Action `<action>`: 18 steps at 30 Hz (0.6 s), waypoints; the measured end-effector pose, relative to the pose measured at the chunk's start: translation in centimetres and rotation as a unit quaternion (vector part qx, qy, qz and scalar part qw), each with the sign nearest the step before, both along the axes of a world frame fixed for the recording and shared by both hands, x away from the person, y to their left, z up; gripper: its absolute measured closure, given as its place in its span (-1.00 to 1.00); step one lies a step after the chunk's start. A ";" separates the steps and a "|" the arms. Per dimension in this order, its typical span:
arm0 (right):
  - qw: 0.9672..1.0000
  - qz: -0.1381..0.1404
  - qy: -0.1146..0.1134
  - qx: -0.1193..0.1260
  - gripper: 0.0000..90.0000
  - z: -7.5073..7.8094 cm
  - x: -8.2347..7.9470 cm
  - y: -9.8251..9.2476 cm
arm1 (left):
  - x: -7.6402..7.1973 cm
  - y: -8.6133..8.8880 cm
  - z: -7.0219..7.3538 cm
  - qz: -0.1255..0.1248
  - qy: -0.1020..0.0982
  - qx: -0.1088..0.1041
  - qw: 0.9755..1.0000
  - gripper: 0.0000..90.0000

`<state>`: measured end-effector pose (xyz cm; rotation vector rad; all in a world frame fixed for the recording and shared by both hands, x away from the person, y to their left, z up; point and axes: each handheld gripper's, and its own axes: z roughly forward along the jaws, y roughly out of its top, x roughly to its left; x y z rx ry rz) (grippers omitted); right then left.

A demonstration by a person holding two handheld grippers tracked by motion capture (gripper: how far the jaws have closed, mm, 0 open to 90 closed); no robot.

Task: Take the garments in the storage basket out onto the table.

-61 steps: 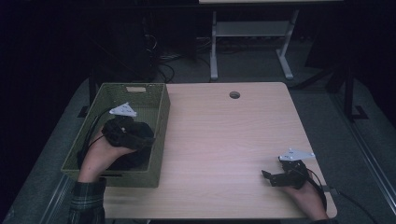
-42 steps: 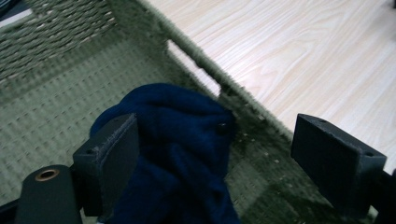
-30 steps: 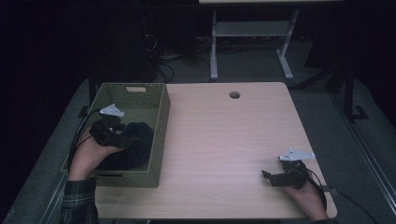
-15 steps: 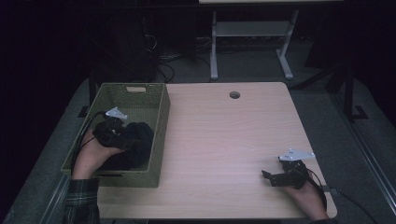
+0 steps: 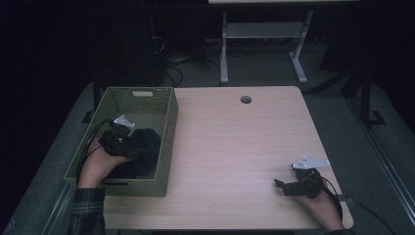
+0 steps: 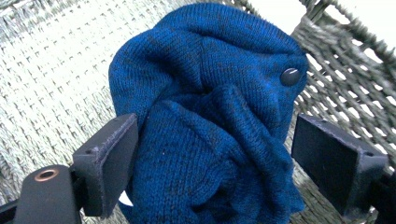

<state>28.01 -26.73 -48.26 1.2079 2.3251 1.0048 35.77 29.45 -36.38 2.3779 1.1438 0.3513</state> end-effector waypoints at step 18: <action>1.000 -0.001 0.001 0.000 -0.79 0.0 0.0 0.0 | 0.5 0.5 -1.1 0.003 0.019 0.024 1.000 -0.23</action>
